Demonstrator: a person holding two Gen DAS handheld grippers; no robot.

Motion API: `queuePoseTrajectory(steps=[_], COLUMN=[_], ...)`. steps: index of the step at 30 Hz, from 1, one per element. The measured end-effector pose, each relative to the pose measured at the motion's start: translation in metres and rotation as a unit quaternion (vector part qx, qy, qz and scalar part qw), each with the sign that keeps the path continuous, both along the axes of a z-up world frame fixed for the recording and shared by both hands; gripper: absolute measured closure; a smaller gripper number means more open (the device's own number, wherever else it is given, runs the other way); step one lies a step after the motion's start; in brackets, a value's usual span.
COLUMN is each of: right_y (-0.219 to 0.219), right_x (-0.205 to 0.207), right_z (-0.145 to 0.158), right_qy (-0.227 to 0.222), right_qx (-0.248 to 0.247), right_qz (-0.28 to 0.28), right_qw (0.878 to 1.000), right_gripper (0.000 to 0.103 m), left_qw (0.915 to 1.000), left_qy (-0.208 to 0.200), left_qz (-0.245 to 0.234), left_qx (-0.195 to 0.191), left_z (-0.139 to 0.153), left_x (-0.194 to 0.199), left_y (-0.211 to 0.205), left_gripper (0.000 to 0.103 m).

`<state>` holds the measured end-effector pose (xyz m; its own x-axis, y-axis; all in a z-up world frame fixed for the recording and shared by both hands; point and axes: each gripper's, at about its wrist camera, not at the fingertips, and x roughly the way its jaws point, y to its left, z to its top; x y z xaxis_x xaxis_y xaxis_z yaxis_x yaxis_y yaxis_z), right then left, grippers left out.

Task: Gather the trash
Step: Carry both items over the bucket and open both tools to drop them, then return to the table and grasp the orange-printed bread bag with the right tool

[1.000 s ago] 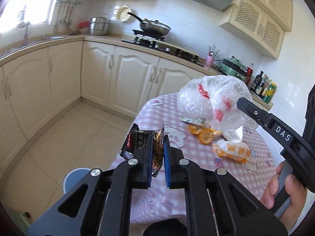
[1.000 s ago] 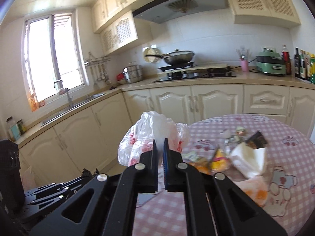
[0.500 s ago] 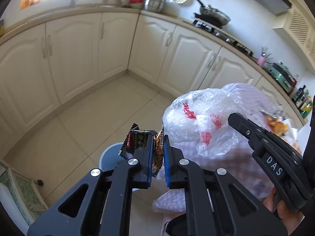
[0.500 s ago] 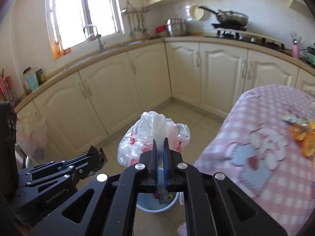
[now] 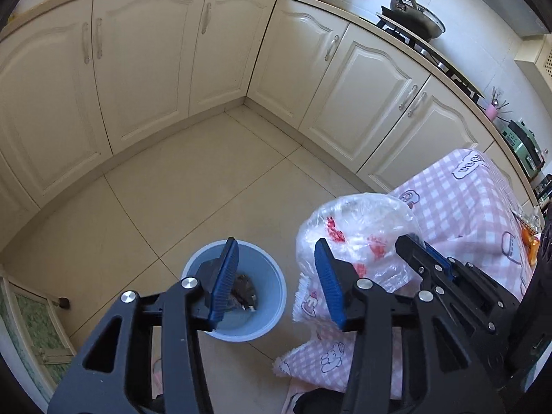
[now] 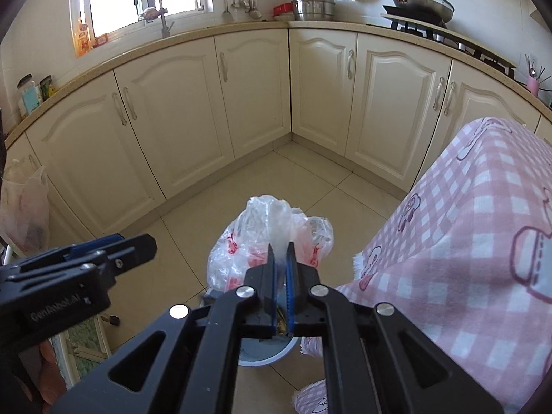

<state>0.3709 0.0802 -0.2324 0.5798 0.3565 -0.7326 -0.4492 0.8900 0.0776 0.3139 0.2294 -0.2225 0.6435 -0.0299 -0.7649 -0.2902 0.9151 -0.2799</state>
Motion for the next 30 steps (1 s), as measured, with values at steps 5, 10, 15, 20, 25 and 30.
queuePoseTrajectory(steps=[5,10,15,20,25,30], right_y=[0.007,0.020,0.033,0.047,0.052,0.034], right_x=[0.002,0.001,0.004,0.012,0.010,0.002], right_z=[-0.011,-0.018,-0.018,-0.010,0.000,0.018], right_qy=[0.010,0.019,0.022,0.008,-0.006,-0.015], right_qx=[-0.004,-0.003,0.006,0.030,0.035,0.037], right_qz=[0.007,0.018,0.026,0.028,0.032,0.019], right_qw=[1.000,1.000,0.999,0.999,0.999,0.999], right_gripper=[0.098,0.098,0.098,0.079,0.071,0.071], left_qw=[0.9997,0.9991,0.9987,0.9985,0.9983,0.9989], left_qy=[0.019,0.034,0.031,0.024,0.019,0.007], left_qz=[0.012,0.025,0.039,0.049,0.054,0.045], left_qx=[-0.002,0.000,0.006,0.008,0.011,0.013], left_z=[-0.013,-0.023,-0.019,-0.012,-0.003,0.012], left_x=[-0.002,-0.008,-0.013,-0.017,-0.022,-0.028], left_y=[0.009,0.019,0.028,0.036,0.038,0.026], left_gripper=[0.058,0.058,0.057,0.056,0.056,0.056])
